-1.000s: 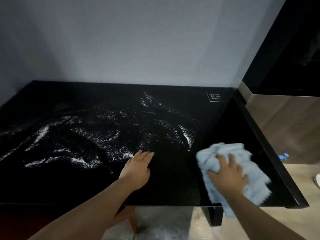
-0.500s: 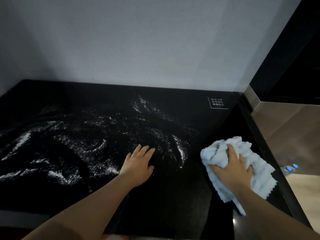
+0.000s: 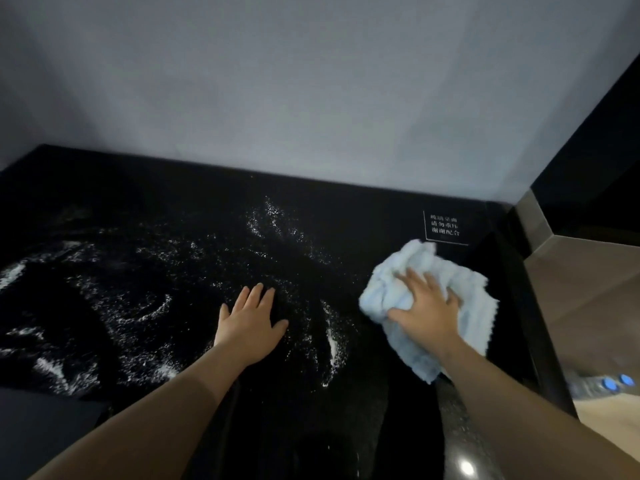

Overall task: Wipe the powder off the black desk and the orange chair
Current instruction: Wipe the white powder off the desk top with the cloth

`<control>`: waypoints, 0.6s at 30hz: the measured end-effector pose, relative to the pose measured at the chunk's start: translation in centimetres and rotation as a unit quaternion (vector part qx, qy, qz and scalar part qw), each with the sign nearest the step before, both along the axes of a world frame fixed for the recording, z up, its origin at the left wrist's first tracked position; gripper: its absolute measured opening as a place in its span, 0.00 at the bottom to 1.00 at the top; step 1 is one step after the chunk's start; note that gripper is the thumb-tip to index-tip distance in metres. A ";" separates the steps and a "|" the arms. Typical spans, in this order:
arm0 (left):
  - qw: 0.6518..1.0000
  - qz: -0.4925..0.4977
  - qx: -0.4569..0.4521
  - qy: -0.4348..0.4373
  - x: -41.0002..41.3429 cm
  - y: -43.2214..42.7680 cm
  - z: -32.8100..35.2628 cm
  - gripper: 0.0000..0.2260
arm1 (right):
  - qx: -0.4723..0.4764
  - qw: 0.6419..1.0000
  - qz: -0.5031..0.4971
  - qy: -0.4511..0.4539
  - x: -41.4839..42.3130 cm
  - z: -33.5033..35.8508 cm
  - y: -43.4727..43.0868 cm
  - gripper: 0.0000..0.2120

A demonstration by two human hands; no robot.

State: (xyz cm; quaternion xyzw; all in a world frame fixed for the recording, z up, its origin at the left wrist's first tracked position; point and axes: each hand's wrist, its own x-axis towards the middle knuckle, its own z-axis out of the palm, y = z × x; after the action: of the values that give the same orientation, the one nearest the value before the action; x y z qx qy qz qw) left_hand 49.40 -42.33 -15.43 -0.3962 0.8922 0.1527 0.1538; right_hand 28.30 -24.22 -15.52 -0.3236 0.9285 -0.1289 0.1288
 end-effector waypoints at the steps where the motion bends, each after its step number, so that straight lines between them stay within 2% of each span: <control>1: 1.000 0.005 0.000 -0.001 -0.2 0.0 0.0 0.29 | -0.016 0.999 0.048 -0.007 1.0 -0.1 -0.5 0.33; 3: 1.000 0.013 0.001 -0.002 -0.5 0.1 0.2 0.27 | -0.033 0.989 0.141 -0.041 2.6 -0.1 -1.2 0.35; 5: 1.000 0.016 0.005 -0.001 -0.8 -0.1 0.5 0.24 | -0.083 0.971 0.190 -0.123 3.1 0.2 -1.5 0.31; 7: 1.000 0.013 0.013 0.003 -0.8 -0.4 0.8 0.23 | -0.212 0.948 0.113 -0.208 2.4 1.5 -1.2 0.19; 8: 1.000 0.012 0.018 0.004 -0.8 -0.6 0.9 0.22 | -0.268 0.945 0.051 -0.183 1.5 2.0 -0.9 0.13; 9: 1.000 0.009 0.021 0.004 -0.8 -0.8 1.0 0.22 | -0.301 0.947 -0.008 -0.112 0.4 2.2 -0.6 0.11; 10: 1.000 0.004 0.020 0.002 -0.8 -0.9 1.1 0.22 | -0.276 0.959 -0.061 -0.016 -0.9 2.5 -0.1 0.07; 11: 1.000 -0.002 0.016 -0.001 -0.8 -1.1 1.2 0.21 | -0.195 0.974 -0.107 0.053 -2.1 2.4 0.4 0.05; 12: 1.000 -0.006 0.012 -0.004 -0.8 -1.3 1.2 0.21 | -0.073 0.985 -0.142 0.058 -2.7 2.3 0.7 0.12; 13: 1.000 -0.008 0.011 -0.007 -0.9 -1.5 1.3 0.21 | 0.030 0.985 -0.168 0.018 -2.9 2.1 0.8 0.20; 14: 1.000 -0.007 0.014 -0.011 -1.0 -1.8 1.4 0.21 | 0.073 0.980 -0.182 -0.018 -2.8 2.0 0.5 0.27; 16: 1.000 -0.003 0.027 -0.015 -1.3 -2.3 1.5 0.20 | 0.056 0.984 -0.165 -0.041 -1.5 1.9 -1.1 0.33; 18: 1.000 -0.006 0.025 -0.015 -1.6 -3.0 1.5 0.21 | 0.023 0.994 -0.103 -0.037 0.9 2.0 -3.2 0.30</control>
State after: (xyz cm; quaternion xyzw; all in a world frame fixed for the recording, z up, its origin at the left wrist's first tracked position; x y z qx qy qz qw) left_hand 47.76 -45.29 -13.94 -0.3887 0.8883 0.1682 0.1776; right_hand 29.20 -27.46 -13.47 -0.2179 0.9542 -0.1323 0.1564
